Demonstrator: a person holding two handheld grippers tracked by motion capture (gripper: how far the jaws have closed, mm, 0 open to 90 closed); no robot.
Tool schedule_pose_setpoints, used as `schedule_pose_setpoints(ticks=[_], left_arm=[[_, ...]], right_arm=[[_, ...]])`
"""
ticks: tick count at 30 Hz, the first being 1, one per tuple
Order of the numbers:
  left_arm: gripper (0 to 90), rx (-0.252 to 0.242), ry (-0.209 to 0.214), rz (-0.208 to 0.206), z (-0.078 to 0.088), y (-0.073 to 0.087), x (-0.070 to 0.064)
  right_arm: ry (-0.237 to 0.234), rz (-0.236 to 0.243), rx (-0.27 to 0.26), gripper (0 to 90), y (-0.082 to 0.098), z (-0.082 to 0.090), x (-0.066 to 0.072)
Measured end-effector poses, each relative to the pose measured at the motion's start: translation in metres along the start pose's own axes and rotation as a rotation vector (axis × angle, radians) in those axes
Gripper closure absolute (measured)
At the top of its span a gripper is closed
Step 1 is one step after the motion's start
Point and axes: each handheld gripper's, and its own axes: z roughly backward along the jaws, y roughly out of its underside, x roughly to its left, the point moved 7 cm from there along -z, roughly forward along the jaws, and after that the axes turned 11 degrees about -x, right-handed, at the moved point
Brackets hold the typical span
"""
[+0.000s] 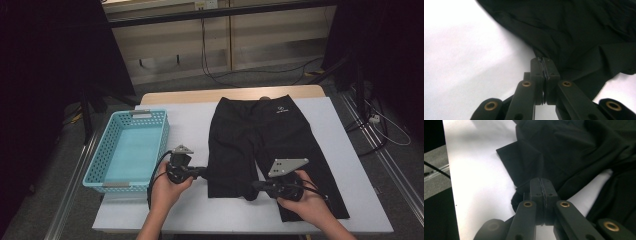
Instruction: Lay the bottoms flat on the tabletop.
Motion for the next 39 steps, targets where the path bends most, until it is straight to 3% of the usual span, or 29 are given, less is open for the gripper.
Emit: schedule_pose_setpoints(ticks=[2,4,6,9,14,20,23,27,33,39], left_arm=[[80.9,-0.004,-0.036,-0.033,-0.002,-0.001,0.004],[72.7,-0.033,-0.046,-0.027,-0.005,-0.004,0.005],[63.1,-0.053,-0.062,-0.049,-0.008,-0.006,0.006],[62.8,-0.060,-0.055,-0.059,-0.015,-0.008,0.003],[64.1,-0.094,-0.053,-0.084,-0.022,-0.016,-0.004],[64.2,-0.041,-0.059,-0.130,-0.035,-0.011,-0.009],[72.6,-0.004,-0.068,-0.141,-0.041,-0.006,-0.007],[86.7,-0.014,-0.062,-0.128,-0.041,-0.009,-0.008],[88.7,-0.073,-0.057,-0.073,-0.026,-0.018,-0.001],[88.9,-0.135,-0.092,-0.049,-0.017,-0.024,0.013]], right_arm=[[-0.014,0.010,0.016,87.3,0.001,-0.004,0.004],[-0.016,0.016,0.018,85.3,0.001,-0.007,0.006],[-0.009,0.023,0.018,78.0,0.001,-0.008,0.006],[0.038,0.014,-0.012,67.1,-0.003,-0.006,-0.001],[0.152,-0.024,-0.041,57.9,-0.005,0.004,-0.022],[0.231,-0.042,-0.028,54.2,0.004,0.009,-0.039],[0.247,-0.045,-0.025,50.5,0.005,0.010,-0.043],[0.262,-0.045,-0.019,47.1,0.007,0.009,-0.046],[0.267,-0.037,-0.014,46.4,0.007,0.004,-0.048],[0.270,-0.032,-0.007,46.2,0.007,0.000,-0.049]])
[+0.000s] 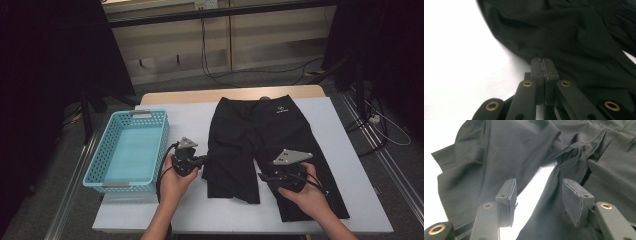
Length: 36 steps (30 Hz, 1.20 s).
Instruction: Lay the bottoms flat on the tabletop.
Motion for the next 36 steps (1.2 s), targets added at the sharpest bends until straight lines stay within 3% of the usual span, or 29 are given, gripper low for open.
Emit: schedule_pose_setpoints(ticks=[6,11,19,22,27,31,36], left_arm=[[88.8,0.014,-0.032,0.027,-0.002,0.006,0.012],[88.7,0.029,-0.055,0.009,-0.004,0.008,0.015],[88.6,0.008,-0.086,-0.005,-0.004,0.006,0.018],[88.6,0.013,-0.088,-0.012,-0.003,0.006,0.019],[88.6,0.001,-0.097,-0.007,-0.003,0.004,0.019],[88.6,-0.005,-0.101,-0.004,-0.005,0.003,0.018],[88.5,0.001,-0.091,-0.005,-0.006,0.003,0.018]], right_arm=[[0.007,0.000,0.003,46.6,0.000,-0.005,0.002],[-0.021,0.014,0.026,49.4,0.001,-0.015,0.011],[-0.053,0.034,0.072,53.8,0.005,-0.029,0.023],[-0.076,0.045,0.094,60.1,0.007,-0.034,0.029],[-0.084,0.021,0.082,67.6,0.007,-0.037,0.034],[-0.128,0.020,0.080,88.0,0.006,-0.036,0.038],[-0.131,0.037,0.068,90.0,0.003,-0.034,0.036]])
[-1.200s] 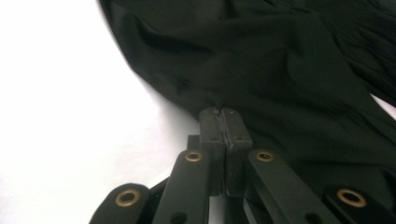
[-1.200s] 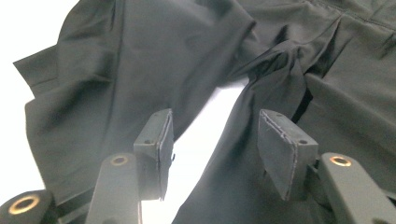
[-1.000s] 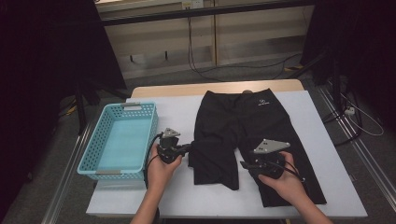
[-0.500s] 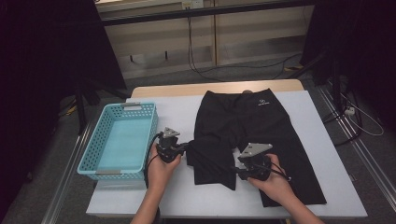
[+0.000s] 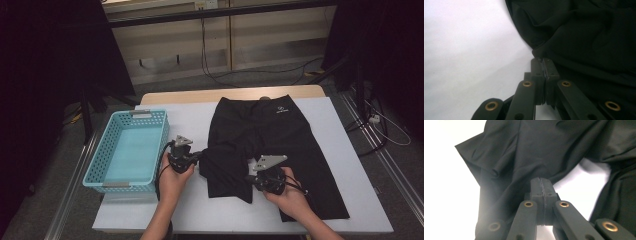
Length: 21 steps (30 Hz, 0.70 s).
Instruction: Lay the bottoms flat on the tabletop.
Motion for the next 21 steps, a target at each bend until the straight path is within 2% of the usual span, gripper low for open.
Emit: schedule_pose_setpoints(ticks=[2,7,9,11,13,15,17,18,21], left_arm=[[88.4,0.007,0.012,0.001,-0.001,0.002,-0.002],[85.8,0.029,0.044,0.002,-0.004,0.006,-0.006],[79.3,0.016,0.041,-0.007,-0.005,0.005,-0.008],[67.2,0.001,0.047,-0.011,-0.004,0.003,-0.010],[54.3,-0.010,0.069,-0.038,-0.002,0.000,-0.014],[45.3,-0.010,0.097,-0.070,0.002,-0.001,-0.021],[38.8,-0.001,0.101,-0.087,0.006,-0.001,-0.024],[36.4,-0.012,0.107,-0.084,0.008,-0.001,-0.027],[35.0,0.001,0.125,-0.118,0.015,0.002,-0.032]], right_arm=[[0.029,-0.005,-0.024,90.0,-0.004,0.005,-0.008],[0.073,-0.051,-0.059,90.0,-0.006,0.015,-0.025],[0.085,-0.059,-0.053,90.0,-0.004,0.016,-0.031],[0.097,-0.053,-0.039,90.0,-0.001,0.016,-0.033],[0.112,-0.036,-0.024,90.0,0.001,0.016,-0.035],[0.127,-0.025,-0.015,90.0,0.002,0.016,-0.037],[0.127,-0.029,-0.010,90.0,0.005,0.015,-0.038],[0.128,-0.027,-0.007,90.0,0.005,0.015,-0.039],[0.128,-0.029,-0.005,90.0,0.006,0.014,-0.038]])
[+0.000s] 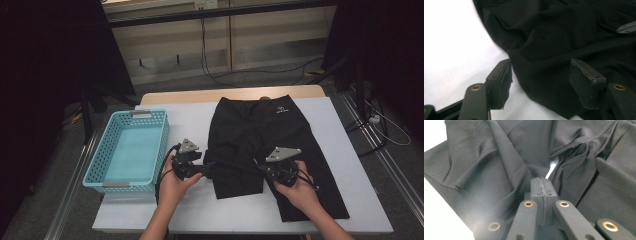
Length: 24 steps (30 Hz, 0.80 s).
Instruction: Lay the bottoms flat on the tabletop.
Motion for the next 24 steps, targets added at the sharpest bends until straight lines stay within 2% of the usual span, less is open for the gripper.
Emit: schedule_pose_setpoints(ticks=[1,4,6,8,10,12,14,18,19,20,21,23,24], left_arm=[[35.4,0.003,0.010,-0.012,0.002,0.002,-0.003],[36.4,0.016,0.059,-0.008,0.005,0.006,-0.016],[37.1,0.014,0.066,-0.030,0.006,0.008,-0.022],[39.2,0.015,0.092,-0.027,0.007,0.010,-0.030],[46.4,0.039,0.130,-0.022,0.008,0.013,-0.038],[49.0,0.043,0.144,-0.035,0.006,0.015,-0.044],[53.7,0.056,0.178,-0.039,0.005,0.019,-0.050],[56.7,0.093,0.198,-0.060,0.000,0.029,-0.056],[60.2,0.113,0.203,-0.064,0.000,0.031,-0.056],[63.9,0.114,0.200,-0.077,0.000,0.033,-0.056],[65.3,0.117,0.197,-0.074,0.000,0.033,-0.056],[77.5,0.140,0.190,-0.083,0.001,0.033,-0.055],[80.8,0.141,0.189,-0.077,0.001,0.033,-0.055]], right_arm=[[-0.001,0.004,0.001,90.0,0.000,0.000,0.000],[-0.003,0.008,0.006,90.0,0.001,-0.001,0.002],[-0.002,0.010,0.005,90.0,0.001,-0.002,0.003],[-0.003,0.010,0.007,90.0,0.001,-0.002,0.003],[-0.007,0.001,0.006,90.0,0.001,-0.002,0.004],[-0.009,-0.004,0.005,90.0,0.001,-0.002,0.004],[-0.010,-0.005,0.009,89.9,0.002,-0.002,0.004],[-0.017,0.000,0.005,89.6,0.002,-0.001,0.005],[-0.015,0.000,0.005,89.4,0.002,-0.001,0.005],[-0.014,-0.001,0.005,89.4,0.002,-0.001,0.005],[-0.015,-0.001,0.006,89.4,0.002,-0.001,0.005],[-0.014,-0.003,0.005,89.1,0.002,-0.001,0.004],[-0.014,-0.004,0.007,89.1,0.002,-0.001,0.004]])
